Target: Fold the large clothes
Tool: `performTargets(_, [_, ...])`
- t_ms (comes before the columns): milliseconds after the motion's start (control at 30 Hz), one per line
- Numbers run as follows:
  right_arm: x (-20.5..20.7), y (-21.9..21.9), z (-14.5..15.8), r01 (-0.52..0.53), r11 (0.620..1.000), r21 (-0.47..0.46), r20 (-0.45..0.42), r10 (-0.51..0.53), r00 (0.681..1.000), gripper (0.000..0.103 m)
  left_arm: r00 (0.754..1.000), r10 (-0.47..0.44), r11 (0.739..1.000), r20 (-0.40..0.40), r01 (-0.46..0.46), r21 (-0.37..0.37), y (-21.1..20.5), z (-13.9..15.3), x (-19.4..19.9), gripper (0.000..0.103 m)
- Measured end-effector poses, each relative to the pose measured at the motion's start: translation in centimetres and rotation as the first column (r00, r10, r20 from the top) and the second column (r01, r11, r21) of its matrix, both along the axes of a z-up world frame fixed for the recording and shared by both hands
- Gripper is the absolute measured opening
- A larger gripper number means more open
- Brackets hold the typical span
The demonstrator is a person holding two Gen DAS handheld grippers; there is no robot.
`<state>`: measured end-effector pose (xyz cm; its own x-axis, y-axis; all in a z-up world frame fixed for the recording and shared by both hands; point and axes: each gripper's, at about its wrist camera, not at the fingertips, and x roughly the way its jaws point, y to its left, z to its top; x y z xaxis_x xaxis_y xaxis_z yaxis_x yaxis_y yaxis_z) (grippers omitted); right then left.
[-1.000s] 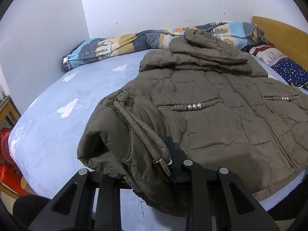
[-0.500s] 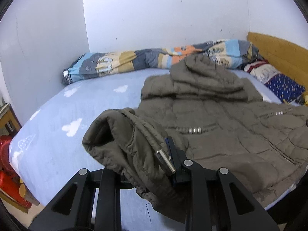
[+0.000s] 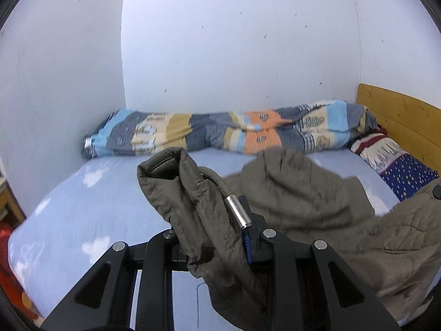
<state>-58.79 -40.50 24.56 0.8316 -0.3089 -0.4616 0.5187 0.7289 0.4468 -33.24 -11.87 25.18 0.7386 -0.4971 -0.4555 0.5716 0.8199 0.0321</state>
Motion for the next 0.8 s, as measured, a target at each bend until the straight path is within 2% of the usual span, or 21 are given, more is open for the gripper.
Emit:
performTargets(200, [5.8, -4.9, 2.8, 0.014, 1.0, -0.023, 0.003, -0.014, 1.0, 0.012, 1.0, -0.016, 1.0, -0.024, 0.016, -0.009, -5.6, 3.3, 5.8, 0.031])
performTargets(300, [9.7, -8.0, 3.6, 0.025, 1.0, -0.015, -0.01, -0.025, 1.0, 0.012, 0.999, 0.001, 1.0, -0.04, -0.002, -0.02, -7.8, 4.3, 9.4, 0.044])
performTargets(367, [12.8, -10.2, 3.8, 0.031, 0.999, -0.012, -0.028, -0.031, 0.999, 0.012, 0.997, 0.018, 0.999, -0.069, -0.02, -0.029, -8.8, 4.9, 12.2, 0.06])
performTargets(433, [15.5, -12.2, 3.7, 0.039, 0.999, 0.002, -0.047, -0.039, 0.998, 0.012, 0.997, 0.041, 0.998, -0.071, -0.044, -0.034, -9.1, 5.3, 14.4, 0.069])
performTargets(600, [21.5, -16.6, 1.7, 0.072, 0.997, 0.041, -0.113, -0.067, 0.991, 0.012, 0.993, 0.116, 0.993, -0.003, -0.116, 0.014, -9.0, 5.8, 18.5, 0.069])
performTargets(700, [24.7, -18.8, -0.5, 0.098, 0.993, 0.058, -0.159, -0.088, 0.983, 0.012, 0.996, 0.091, 0.996, -0.016, -0.09, 0.022, -9.3, 4.5, 19.0, 0.069])
performTargets(800, [27.0, -20.6, -2.6, 0.125, 0.989, 0.083, -0.203, -0.106, 0.973, 0.013, 0.998, 0.01, 0.999, -0.062, -0.008, 0.04, -11.2, 1.7, 18.2, 0.069])
